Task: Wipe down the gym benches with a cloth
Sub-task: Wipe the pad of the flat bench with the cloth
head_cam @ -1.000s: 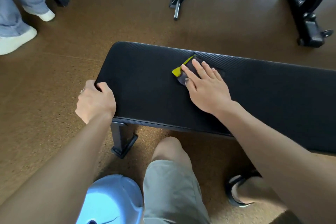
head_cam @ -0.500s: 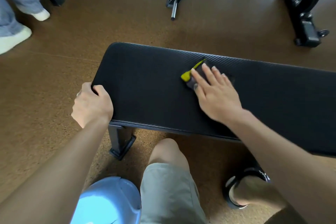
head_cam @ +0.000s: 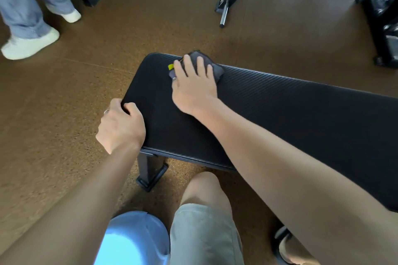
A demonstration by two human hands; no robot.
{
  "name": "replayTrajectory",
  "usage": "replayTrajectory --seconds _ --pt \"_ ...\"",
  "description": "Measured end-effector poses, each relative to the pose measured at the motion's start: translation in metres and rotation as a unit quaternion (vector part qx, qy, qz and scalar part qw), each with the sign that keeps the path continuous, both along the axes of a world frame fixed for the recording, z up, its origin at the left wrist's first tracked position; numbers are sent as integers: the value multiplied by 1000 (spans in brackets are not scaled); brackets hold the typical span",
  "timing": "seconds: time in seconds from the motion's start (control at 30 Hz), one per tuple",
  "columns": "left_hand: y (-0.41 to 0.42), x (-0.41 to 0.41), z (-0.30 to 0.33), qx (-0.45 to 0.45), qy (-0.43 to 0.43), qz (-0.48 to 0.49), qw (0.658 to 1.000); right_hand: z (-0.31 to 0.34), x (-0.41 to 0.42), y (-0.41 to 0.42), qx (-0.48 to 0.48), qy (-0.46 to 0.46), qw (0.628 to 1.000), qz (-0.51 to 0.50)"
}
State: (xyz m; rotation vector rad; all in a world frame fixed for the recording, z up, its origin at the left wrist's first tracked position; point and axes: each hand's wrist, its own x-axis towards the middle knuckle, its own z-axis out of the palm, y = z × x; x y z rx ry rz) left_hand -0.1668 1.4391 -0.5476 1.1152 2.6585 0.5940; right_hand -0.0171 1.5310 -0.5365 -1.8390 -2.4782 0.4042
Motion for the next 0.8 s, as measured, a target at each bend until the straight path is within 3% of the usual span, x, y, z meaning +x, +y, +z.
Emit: replayTrajectory --seconds 0.23,0.37,0.57,0.8 --pt "-3 2 1 0 7 -2 1000 0 45 -127 38 25 982 183" --pt "-3 2 0 4 6 -3 1000 -1 95 -137 41 -21 979 199" --pt "-2 3 3 0 0 -3 1000 2 28 -82 51 2 993 102" --pt "-10 4 8 14 -36 -8 999 -4 95 -159 77 -48 968 232"
